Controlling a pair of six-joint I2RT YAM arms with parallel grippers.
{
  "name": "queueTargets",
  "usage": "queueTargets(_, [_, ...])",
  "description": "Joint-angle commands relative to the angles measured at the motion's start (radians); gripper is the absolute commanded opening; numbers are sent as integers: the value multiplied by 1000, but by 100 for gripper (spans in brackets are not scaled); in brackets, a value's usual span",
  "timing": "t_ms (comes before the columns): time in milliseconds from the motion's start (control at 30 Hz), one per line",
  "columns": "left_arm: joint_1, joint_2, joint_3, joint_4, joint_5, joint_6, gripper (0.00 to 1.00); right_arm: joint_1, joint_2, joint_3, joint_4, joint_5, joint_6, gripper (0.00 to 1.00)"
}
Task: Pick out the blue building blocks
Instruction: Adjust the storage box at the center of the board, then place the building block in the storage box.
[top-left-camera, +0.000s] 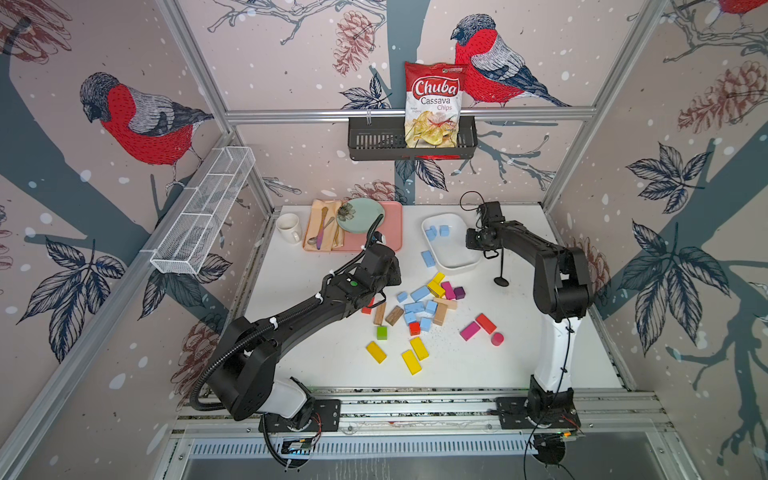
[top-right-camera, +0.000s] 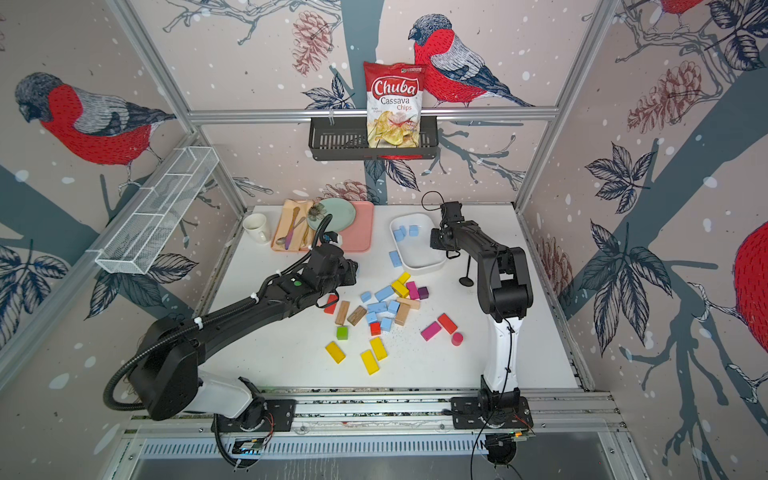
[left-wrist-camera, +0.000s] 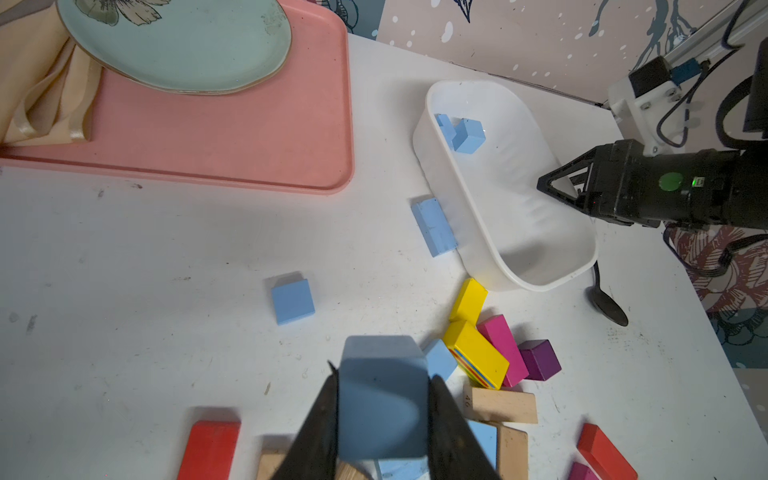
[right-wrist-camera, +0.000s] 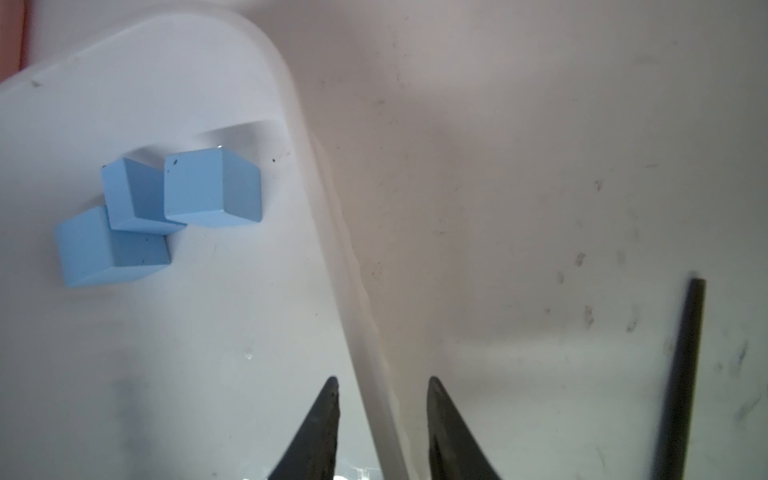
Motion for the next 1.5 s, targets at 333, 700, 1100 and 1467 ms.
queueTargets(333, [1,100,184,32,49,-11,19,75,-121,-164,45,80,15,16])
queueTargets(700, [-22,329,498,-28,89,35,18,65,-207,-105,8,30,55,45])
queueTargets(1100, [-44,677,933,-150,134,72,16,-10,-541,-269,72,-3,120,88])
queueTargets(1467, [-44,1030,1373,-225,162,90,15,-19,-766,-555,95,-3,154,94])
